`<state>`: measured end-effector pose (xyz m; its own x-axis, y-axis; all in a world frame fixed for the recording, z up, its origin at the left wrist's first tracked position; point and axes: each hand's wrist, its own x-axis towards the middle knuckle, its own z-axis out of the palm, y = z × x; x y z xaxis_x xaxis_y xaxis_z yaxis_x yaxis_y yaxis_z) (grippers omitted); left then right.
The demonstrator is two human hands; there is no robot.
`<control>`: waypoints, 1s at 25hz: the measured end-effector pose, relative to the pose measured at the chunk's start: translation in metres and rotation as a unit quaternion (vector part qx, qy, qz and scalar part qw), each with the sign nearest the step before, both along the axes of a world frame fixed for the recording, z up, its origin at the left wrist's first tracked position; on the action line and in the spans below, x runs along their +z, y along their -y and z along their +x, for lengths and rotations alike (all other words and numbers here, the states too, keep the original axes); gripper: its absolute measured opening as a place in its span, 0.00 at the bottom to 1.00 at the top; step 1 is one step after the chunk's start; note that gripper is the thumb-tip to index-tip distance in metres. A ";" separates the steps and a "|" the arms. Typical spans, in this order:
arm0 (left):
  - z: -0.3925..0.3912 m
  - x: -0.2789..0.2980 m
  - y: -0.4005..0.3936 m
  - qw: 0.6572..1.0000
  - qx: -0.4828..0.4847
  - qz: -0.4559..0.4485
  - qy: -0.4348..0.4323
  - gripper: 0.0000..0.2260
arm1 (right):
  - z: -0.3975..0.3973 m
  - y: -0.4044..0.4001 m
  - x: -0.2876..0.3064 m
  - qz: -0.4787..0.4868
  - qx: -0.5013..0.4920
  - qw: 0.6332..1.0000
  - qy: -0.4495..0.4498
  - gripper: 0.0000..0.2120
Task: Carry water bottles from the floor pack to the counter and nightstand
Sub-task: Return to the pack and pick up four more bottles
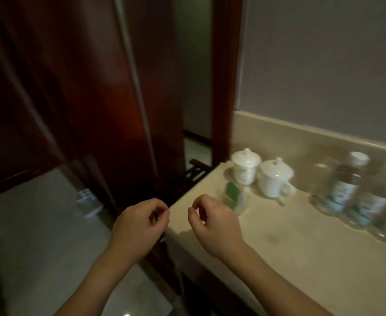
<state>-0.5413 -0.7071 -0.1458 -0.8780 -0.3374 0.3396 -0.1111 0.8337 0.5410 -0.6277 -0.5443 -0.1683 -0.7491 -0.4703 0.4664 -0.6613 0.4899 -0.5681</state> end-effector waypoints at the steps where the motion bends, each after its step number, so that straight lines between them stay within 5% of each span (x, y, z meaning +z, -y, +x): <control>1: 0.022 -0.004 0.031 0.999 0.041 0.008 0.011 0.05 | 0.008 0.033 0.000 0.006 0.035 0.999 -0.004 0.09; 7: 0.143 -0.014 0.197 0.962 0.270 0.030 0.026 0.07 | 0.077 0.251 0.006 0.040 0.214 0.976 0.024 0.08; 10: 0.178 -0.016 0.272 0.941 0.338 0.022 0.014 0.01 | 0.109 0.355 0.006 0.052 0.257 0.964 0.047 0.07; 13: 0.195 -0.020 0.339 0.921 0.389 -0.004 -0.013 0.09 | 0.120 0.434 -0.004 0.081 0.269 0.957 0.074 0.08; 17: 0.192 -0.025 0.410 0.910 0.413 -0.021 -0.015 0.15 | 0.101 0.506 -0.014 0.120 0.255 0.953 0.109 0.07; 25: 0.112 -0.060 0.553 0.925 0.377 0.050 0.013 0.10 | 0.040 0.683 -0.060 0.124 0.286 0.942 0.126 0.10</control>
